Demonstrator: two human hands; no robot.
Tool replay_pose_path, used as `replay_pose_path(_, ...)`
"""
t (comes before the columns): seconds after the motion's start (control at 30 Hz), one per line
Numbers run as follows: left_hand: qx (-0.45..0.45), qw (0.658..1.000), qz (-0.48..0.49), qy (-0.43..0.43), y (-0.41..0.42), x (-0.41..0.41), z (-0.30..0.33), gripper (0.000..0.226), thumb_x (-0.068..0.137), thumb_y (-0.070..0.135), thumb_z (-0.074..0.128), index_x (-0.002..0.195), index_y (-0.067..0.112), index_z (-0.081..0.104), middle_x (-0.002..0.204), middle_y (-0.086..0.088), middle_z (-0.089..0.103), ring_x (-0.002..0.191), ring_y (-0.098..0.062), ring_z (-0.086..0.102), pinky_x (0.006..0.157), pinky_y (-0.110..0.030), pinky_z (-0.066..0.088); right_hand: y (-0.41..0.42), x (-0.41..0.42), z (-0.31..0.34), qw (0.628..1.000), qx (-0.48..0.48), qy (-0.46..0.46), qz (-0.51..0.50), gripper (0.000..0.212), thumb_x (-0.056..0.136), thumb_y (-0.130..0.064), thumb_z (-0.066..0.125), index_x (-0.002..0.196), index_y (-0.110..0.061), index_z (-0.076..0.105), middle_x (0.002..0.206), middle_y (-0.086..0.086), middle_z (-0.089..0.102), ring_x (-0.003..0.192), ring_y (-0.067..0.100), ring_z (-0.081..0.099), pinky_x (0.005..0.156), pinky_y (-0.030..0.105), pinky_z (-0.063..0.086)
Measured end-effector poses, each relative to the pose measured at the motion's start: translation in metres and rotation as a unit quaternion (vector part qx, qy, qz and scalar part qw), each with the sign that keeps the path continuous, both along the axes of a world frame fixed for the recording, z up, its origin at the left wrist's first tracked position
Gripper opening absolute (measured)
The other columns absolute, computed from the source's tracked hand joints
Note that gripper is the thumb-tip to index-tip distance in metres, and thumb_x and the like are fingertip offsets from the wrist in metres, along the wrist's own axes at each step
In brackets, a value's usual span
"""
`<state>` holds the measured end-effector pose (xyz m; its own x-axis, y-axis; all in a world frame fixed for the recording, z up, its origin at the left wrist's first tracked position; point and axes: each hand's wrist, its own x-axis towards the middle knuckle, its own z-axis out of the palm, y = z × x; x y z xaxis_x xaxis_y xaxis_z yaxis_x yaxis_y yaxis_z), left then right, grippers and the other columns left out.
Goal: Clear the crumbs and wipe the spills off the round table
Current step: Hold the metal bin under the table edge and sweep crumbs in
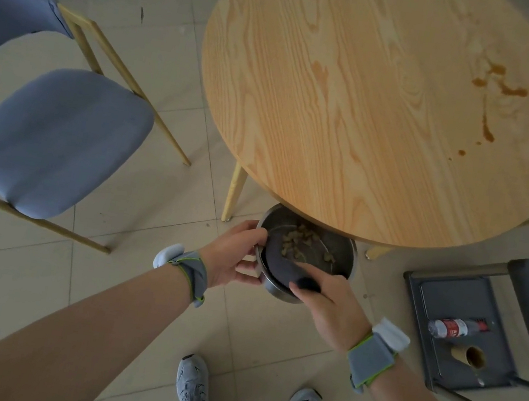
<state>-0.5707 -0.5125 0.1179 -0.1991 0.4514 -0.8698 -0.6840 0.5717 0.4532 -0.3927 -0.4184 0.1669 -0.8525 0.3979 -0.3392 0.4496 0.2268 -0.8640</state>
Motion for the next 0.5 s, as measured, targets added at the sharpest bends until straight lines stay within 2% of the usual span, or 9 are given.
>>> replay_pose_path(0.07, -0.003, 1.000, -0.001, -0.003, 0.000, 0.001, -0.001, 0.035, 0.079, 0.019, 0.057, 0.110, 0.034, 0.062, 0.125, -0.018, 0.059, 0.117, -0.042, 0.059, 0.079, -0.055, 0.061, 0.005, 0.003, 0.000, 0.999, -0.037, 0.013, -0.034, 0.032, 0.083, -0.027, 0.055, 0.108, -0.015, 0.070, 0.097, 0.006, 0.075, 0.099, 0.020, 0.066, 0.087, 0.048, 0.048)
replay_pose_path(0.17, -0.003, 1.000, 0.002, -0.011, -0.001, 0.003, -0.003, 0.029, 0.083, 0.019, 0.057, 0.108, 0.033, 0.061, 0.119, -0.016, 0.060, 0.106, -0.040, 0.063, 0.074, -0.052, 0.062, 0.012, 0.005, -0.001, 0.994, -0.087, 0.032, -0.064, 0.029, 0.080, -0.023, 0.058, 0.102, -0.010, 0.072, 0.098, 0.008, 0.075, 0.101, 0.024, 0.066, 0.090, 0.046, 0.049)
replay_pose_path(0.23, -0.004, 1.000, 0.000, -0.012, 0.000, 0.004, -0.005, 0.029, 0.083, 0.021, 0.057, 0.110, 0.033, 0.062, 0.119, -0.015, 0.060, 0.103, -0.038, 0.065, 0.073, -0.052, 0.062, 0.015, 0.006, 0.000, 0.987, -0.130, 0.041, -0.082, 0.027, 0.080, -0.020, 0.059, 0.101, -0.017, 0.075, 0.100, 0.002, 0.076, 0.103, 0.019, 0.067, 0.090, 0.036, 0.051)
replay_pose_path(0.33, -0.004, 1.000, -0.011, -0.015, 0.002, 0.005, -0.006, 0.031, 0.081, 0.023, 0.058, 0.111, 0.032, 0.064, 0.118, -0.015, 0.061, 0.100, -0.038, 0.065, 0.076, -0.054, 0.062, 0.023, 0.008, 0.003, 0.973, -0.197, 0.055, -0.112, 0.030, 0.079, -0.014, 0.059, 0.096, -0.029, 0.079, 0.097, -0.004, 0.077, 0.098, 0.014, 0.070, 0.080, 0.021, 0.052)
replay_pose_path(0.4, -0.005, 1.000, -0.016, -0.021, 0.003, 0.005, -0.005, 0.030, 0.081, 0.022, 0.059, 0.109, 0.031, 0.065, 0.118, -0.016, 0.062, 0.099, -0.037, 0.066, 0.077, -0.055, 0.061, 0.028, 0.009, 0.006, 0.961, -0.226, 0.060, -0.149, 0.028, 0.075, -0.015, 0.061, 0.088, -0.030, 0.080, 0.088, -0.004, 0.078, 0.090, 0.012, 0.072, 0.073, 0.019, 0.054)
replay_pose_path(0.5, -0.006, 1.000, -0.018, -0.022, 0.004, 0.004, -0.005, 0.031, 0.081, 0.020, 0.060, 0.109, 0.031, 0.065, 0.119, -0.016, 0.061, 0.104, -0.038, 0.065, 0.078, -0.055, 0.061, 0.035, 0.009, 0.009, 0.946, -0.217, 0.075, -0.230, 0.022, 0.072, -0.016, 0.068, 0.076, -0.034, 0.080, 0.076, -0.008, 0.077, 0.075, 0.006, 0.072, 0.062, 0.018, 0.054)
